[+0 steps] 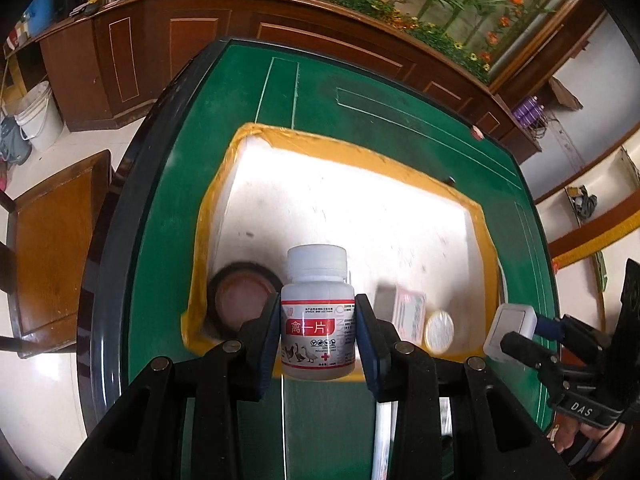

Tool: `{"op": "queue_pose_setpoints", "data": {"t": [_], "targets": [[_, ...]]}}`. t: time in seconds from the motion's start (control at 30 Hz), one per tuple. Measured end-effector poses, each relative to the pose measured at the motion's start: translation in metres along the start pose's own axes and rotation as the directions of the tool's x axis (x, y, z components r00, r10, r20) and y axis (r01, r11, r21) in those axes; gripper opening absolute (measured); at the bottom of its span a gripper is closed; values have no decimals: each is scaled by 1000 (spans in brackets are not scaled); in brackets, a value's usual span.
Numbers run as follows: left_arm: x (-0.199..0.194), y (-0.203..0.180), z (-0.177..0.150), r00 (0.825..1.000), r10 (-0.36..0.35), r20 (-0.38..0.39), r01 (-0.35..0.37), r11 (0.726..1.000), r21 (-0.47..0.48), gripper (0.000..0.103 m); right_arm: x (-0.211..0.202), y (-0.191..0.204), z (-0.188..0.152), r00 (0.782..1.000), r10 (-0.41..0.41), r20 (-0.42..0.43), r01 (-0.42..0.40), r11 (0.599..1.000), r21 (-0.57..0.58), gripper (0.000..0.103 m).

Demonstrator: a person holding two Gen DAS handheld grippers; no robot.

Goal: Organize rigid objects
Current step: 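Carry the pill bottle with the left tool while the right tool carries the white charger into the box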

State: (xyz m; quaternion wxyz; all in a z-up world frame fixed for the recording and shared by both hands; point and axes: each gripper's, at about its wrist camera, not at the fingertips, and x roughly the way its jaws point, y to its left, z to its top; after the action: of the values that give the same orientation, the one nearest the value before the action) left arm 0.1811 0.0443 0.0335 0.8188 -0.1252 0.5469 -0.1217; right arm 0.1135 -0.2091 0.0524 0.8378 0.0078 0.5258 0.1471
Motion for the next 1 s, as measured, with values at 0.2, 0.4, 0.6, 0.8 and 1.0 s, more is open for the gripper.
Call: {"op": "queue_pose_setpoints", "data": {"t": [0.2,0.4,0.6,0.8,1.0], "targets": [[14,-3,16,1000,3,-6,-3,1000,-2,37,15,-7,21,1000,-7,-19,7,1000,-12,48],[36,5,35,999,25,-22,-25,1000,-18,38,28,-13,27,999,-25,-48,22,998,-57,48],[59,18,44,998,38,-47,-40,998,-57,38,44,-16,21,996,-45,-82,36,993,-112,48],[73,19,47,997,49,-66,-52,997,-55,38,57,-14,14,992,-56,-113,38,987,-153,48],[79,22,51,994,77,-71,-80,996,-33,38,65,-8,9,989,-48,-138,22,983,-182,48]]}}
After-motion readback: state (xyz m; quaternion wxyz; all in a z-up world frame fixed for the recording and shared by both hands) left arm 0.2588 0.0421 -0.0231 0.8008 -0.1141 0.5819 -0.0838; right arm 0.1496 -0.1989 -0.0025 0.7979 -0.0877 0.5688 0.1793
